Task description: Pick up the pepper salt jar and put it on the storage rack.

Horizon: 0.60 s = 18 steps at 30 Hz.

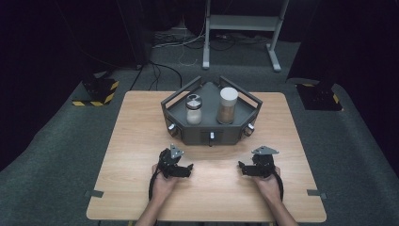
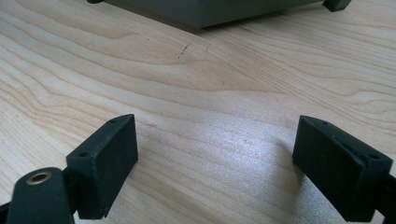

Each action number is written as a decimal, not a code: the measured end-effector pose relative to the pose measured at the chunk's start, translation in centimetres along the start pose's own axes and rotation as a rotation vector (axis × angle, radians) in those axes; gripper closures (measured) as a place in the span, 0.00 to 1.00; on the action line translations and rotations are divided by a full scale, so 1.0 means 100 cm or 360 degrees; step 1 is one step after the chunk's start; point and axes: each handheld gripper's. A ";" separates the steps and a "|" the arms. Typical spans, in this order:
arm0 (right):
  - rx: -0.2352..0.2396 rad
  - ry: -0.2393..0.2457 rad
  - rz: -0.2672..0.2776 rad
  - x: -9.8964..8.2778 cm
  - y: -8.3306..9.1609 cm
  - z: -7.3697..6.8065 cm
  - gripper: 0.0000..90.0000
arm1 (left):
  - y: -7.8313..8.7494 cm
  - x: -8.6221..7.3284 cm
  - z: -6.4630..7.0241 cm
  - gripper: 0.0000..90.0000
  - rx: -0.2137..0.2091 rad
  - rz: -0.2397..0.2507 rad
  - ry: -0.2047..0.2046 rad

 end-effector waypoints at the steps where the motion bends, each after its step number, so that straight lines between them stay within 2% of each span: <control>1: 0.0000 0.0000 0.0000 0.000 0.000 0.000 0.15 | 0.000 0.000 0.000 0.12 0.0000 -0.0001 0.0000; 18: 0.0004 0.0002 -0.0001 0.000 0.000 0.001 0.15 | 0.000 0.000 0.001 0.12 0.0003 0.0001 0.0004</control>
Point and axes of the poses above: each handheld gripper's, and its own axes: y roughly backward along the jaws, x roughly out of its top, z roughly to its right, and after that the axes turned 9 degrees about z, right-handed
